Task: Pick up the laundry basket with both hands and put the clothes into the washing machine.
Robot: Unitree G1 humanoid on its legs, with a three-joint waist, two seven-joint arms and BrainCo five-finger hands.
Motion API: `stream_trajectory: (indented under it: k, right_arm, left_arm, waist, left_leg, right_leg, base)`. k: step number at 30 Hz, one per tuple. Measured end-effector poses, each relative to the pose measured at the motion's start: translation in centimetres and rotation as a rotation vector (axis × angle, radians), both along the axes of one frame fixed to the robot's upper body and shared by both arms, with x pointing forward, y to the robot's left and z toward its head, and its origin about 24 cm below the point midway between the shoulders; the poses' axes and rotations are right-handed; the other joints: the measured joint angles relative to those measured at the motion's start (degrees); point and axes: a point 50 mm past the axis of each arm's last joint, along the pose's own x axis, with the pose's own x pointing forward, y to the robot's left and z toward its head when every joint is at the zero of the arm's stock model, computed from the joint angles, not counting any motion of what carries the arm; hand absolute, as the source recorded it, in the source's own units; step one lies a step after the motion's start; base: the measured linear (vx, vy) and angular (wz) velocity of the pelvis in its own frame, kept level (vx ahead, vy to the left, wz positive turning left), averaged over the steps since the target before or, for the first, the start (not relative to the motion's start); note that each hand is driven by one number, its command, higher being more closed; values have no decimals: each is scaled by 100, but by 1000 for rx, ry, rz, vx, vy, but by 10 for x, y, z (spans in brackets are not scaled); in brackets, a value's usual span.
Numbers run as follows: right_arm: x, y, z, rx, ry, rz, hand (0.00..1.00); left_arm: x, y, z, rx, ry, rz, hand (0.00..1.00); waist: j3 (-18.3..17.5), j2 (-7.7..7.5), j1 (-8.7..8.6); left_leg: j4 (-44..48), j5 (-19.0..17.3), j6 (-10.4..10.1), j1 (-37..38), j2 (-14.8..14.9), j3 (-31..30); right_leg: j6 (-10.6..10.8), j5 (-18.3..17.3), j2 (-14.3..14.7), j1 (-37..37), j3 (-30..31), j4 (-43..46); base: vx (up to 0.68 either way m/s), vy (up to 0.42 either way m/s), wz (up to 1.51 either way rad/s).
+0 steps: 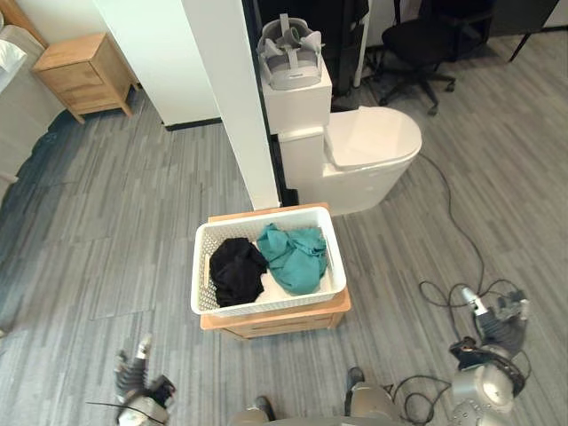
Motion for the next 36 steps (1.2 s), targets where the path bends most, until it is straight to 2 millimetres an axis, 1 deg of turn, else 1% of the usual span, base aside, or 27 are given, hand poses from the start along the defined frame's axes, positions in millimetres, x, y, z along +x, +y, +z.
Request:
stream_trajectory:
  k: [2, 4, 5, 7, 8, 9, 10, 11, 13, 14, 15, 16, 17, 19, 20, 21, 24, 27, 29, 31, 33, 35, 36]
  right_arm:
    - [8, -10, 13, -43, -43, -10, 0]
    - [19, -19, 31, -93, -99, -10, 0]
    - [23, -20, 36, -109, -115, -1, 0]
    - [38, -22, 55, -159, -170, 32, 0]
    - [43, -23, 59, -173, -179, 46, 0]
    - [54, -21, 68, -199, -201, 86, 0]
    - [58, -19, 73, -211, -212, 107, 0]
    - [68, -16, 79, -231, -228, 143, 0]
    - [78, -11, 85, -256, -236, 196, 0]
    - [86, -8, 89, -273, -238, 238, 0]
    - [93, -4, 91, -287, -234, 272, 0]
    - [97, -3, 92, -290, -232, 288, 0]
    - [105, 1, 94, -294, -228, 317, 0]
    - [119, 4, 98, -311, -211, 356, 0]
    - [123, 5, 99, -317, -206, 366, 0]
    - [132, 8, 104, -326, -199, 386, 0]
    - [143, 11, 109, -327, -194, 423, 0]
    - [146, 12, 108, -328, -184, 435, 0]
    - [148, 16, 102, -323, -150, 457, 0]
    - [150, 18, 97, -318, -125, 469, 0]
    - [152, 20, 99, -320, -125, 484, 0]
    - [157, 26, 106, -336, -139, 505, 0]
    - [162, 29, 110, -360, -139, 513, 0]
  left_arm:
    - [7, 9, 9, 43, -20, -1, 0]
    - [21, 17, 21, 100, -40, -27, 0]
    - [29, 21, 27, 123, -51, -45, 0]
    - [53, 31, 48, 209, -86, -101, 0]
    - [60, 33, 53, 233, -89, -123, 0]
    - [74, 36, 65, 287, -99, -173, 0]
    - [81, 37, 71, 323, -97, -203, 0]
    - [92, 39, 84, 390, -97, -255, 0]
    - [112, 39, 100, 459, -110, -321, 0]
    - [123, 40, 111, 497, -118, -346, 0]
    - [134, 39, 117, 519, -118, -376, 0]
    - [138, 38, 120, 528, -117, -389, 0]
    - [146, 36, 122, 536, -110, -420, 0]
    - [156, 32, 121, 543, -75, -460, 0]
    - [158, 31, 119, 539, -62, -470, 0]
    - [162, 30, 116, 525, -41, -487, 0]
    - [162, 31, 111, 505, -5, -482, 0]
    - [160, 32, 108, 503, 15, -482, 0]
    - [157, 35, 100, 492, 53, -477, 0]
    - [156, 36, 97, 491, 81, -476, 0]
    - [157, 36, 97, 490, 83, -473, 0]
    - [160, 36, 99, 489, 83, -473, 0]
    - [162, 36, 100, 489, 88, -472, 0]
  waist:
    - [4, 101, -1]
    - [29, 189, -14]
    - [34, 183, -19]
    - [106, 176, -53]
    - [149, 176, -71]
    - [230, 179, -120]
    - [256, 187, -145]
    - [274, 202, -168]
    - [340, 222, -173]
    - [433, 224, -173]
    - [522, 232, -183]
    - [574, 232, -195]
    - [666, 230, -206]
    - [756, 240, -208]
    - [771, 240, -203]
    - [926, 237, -200]
    - [1077, 240, -173]
    - [1202, 244, -152]
    - [1214, 241, -150]
    - [1267, 246, -138]
    - [1355, 247, -137]
    - [1392, 249, -138]
    - [1492, 247, -134]
  left_leg:
    - [-9, 3, 2, -94, -9, 1]
    - [-22, 79, -14, -192, -50, -5]
    - [-25, 141, -33, -236, -59, -39]
    - [-24, 263, -57, -325, -75, -95]
    - [-22, 290, -31, -324, -85, -119]
    - [-19, 344, -26, -330, -101, -157]
    - [-19, 350, -20, -340, -107, -186]
    - [-16, 354, -18, -388, -105, -212]
    - [0, 365, -4, -468, -109, -229]
    - [3, 366, -3, -504, -112, -238]
    - [4, 366, -2, -548, -115, -240]
    - [5, 366, -2, -564, -117, -242]
    - [5, 367, -1, -608, -118, -243]
    - [9, 367, -1, -744, -122, -244]
    - [8, 367, -1, -790, -122, -243]
    - [9, 367, -1, -804, -117, -243]
    - [8, 367, 0, -928, -101, -237]
    - [9, 367, 0, -963, -99, -239]
    - [7, 367, 0, -992, -102, -239]
    - [7, 367, 1, -1032, -106, -250]
    - [6, 380, 20, -1060, -108, -269]
    - [-23, 414, 71, -1212, -120, -279]
    - [-23, 434, 98, -1234, -121, -292]
  right_leg:
    - [-27, 48, 7, -111, 49, -30]
    - [-34, 172, 64, -133, 65, -190]
    - [-64, 231, 67, -126, 64, -287]
    - [-89, 404, 73, -64, 52, -590]
    - [-98, 453, 71, -20, 49, -669]
    - [-114, 542, 65, 49, 52, -815]
    - [-107, 573, 63, 79, 48, -889]
    - [-118, 655, 73, 79, 50, -1003]
    - [-114, 762, 77, 78, 51, -1155]
    - [-108, 833, 82, 78, 51, -1243]
    - [-106, 907, 85, 76, 54, -1340]
    - [-104, 941, 86, 75, 55, -1375]
    - [-111, 1018, 94, 65, 62, -1465]
    - [-117, 1152, 105, -20, 80, -1602]
    - [-116, 1183, 110, -65, 96, -1626]
    - [-129, 1234, 123, -70, 111, -1661]
    - [-150, 1342, 164, -222, 194, -1714]
    - [-159, 1382, 175, -272, 229, -1716]
    - [-179, 1407, 175, -305, 242, -1716]
    - [-175, 1439, 174, -345, 246, -1717]
    - [-169, 1463, 174, -368, 246, -1723]
    - [-166, 1529, 173, -532, 257, -1731]
    - [-187, 1586, 176, -534, 256, -1776]
  base:
    - [41, 9, -11]
    - [65, 13, -7]
    - [79, 1, -2]
    - [59, -3, 0]
    - [39, 16, 0]
    - [0, 0, 0]
    - [0, 0, 0]
    - [0, 0, 0]
    - [-26, 7, -3]
    - [-57, 3, 0]
    - [-62, 4, -1]
    - [-67, -3, -2]
    - [-75, -11, -3]
    - [-95, -24, -5]
    - [-82, -32, -6]
    - [-63, -29, -7]
    - [-91, -43, -12]
    - [-76, -35, -6]
    - [-50, -18, -2]
    - [-58, -17, 0]
    - [-78, -19, 2]
    - [-103, -27, 1]
    - [-83, -25, 1]
